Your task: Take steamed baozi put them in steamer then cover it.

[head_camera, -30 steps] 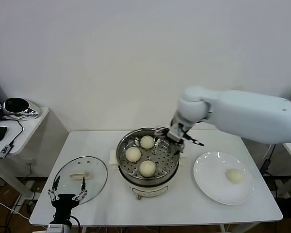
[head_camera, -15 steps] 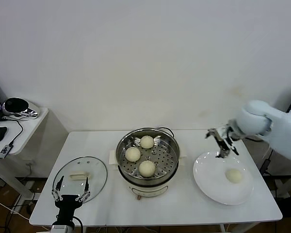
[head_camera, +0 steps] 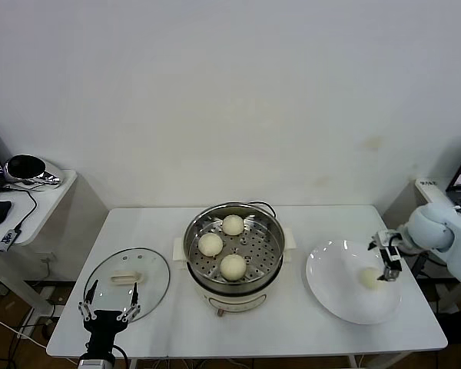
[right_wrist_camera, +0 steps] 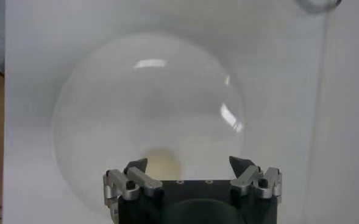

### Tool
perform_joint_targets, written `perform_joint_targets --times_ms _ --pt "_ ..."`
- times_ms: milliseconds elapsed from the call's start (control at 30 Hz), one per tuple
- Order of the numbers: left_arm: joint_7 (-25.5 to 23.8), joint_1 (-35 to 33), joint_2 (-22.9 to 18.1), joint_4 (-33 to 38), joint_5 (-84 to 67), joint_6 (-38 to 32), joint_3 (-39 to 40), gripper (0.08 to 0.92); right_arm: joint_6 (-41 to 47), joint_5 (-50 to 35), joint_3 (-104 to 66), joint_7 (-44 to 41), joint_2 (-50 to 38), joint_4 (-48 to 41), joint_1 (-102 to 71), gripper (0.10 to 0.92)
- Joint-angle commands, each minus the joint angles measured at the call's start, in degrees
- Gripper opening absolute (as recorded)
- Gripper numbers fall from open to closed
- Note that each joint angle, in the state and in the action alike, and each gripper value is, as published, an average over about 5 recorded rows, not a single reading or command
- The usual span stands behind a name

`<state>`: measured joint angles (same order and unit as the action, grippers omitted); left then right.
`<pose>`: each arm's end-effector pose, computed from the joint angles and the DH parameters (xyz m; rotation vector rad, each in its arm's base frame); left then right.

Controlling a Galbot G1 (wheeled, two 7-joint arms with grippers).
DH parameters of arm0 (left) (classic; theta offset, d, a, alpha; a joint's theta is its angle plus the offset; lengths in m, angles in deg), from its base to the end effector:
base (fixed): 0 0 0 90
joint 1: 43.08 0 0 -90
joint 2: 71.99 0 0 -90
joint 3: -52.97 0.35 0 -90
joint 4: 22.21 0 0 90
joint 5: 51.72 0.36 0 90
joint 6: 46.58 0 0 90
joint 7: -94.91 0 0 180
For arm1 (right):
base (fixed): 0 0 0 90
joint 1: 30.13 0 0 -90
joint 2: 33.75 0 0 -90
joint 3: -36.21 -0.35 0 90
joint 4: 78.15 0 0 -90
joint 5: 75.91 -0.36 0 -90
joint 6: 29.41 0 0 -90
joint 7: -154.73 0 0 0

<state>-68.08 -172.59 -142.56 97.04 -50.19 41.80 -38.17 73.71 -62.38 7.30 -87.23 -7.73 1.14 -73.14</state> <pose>0.1392 0.0638 -0.3249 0.1693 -2.9997 -0.5047 0.4539 -0.2388 -0.1895 1.0567 -1.3782 1.3934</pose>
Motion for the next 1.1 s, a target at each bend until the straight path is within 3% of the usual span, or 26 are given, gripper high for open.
perform_joint_targets --times_ms 33,633,1100 --pt "-0.04 -0.1 -0.07 0.06 0.48 -0.07 0.02 0.823 -1.26 4.24 -10.1 -0.27 2.93 -8.25 -11.69 0.823" --pt "-0.01 -0.2 -0.17 -0.3 0.44 -0.06 -0.26 0.823 -1.28 5.27 -8.31 0.63 10.86 -14.06 -7.02 0.817" --pt "0.02 -0.12 -0.18 -0.23 0.44 -0.07 -0.27 0.823 0.46 1.5 -3.62 -1.45 7.41 -10.78 -1.23 0.626"
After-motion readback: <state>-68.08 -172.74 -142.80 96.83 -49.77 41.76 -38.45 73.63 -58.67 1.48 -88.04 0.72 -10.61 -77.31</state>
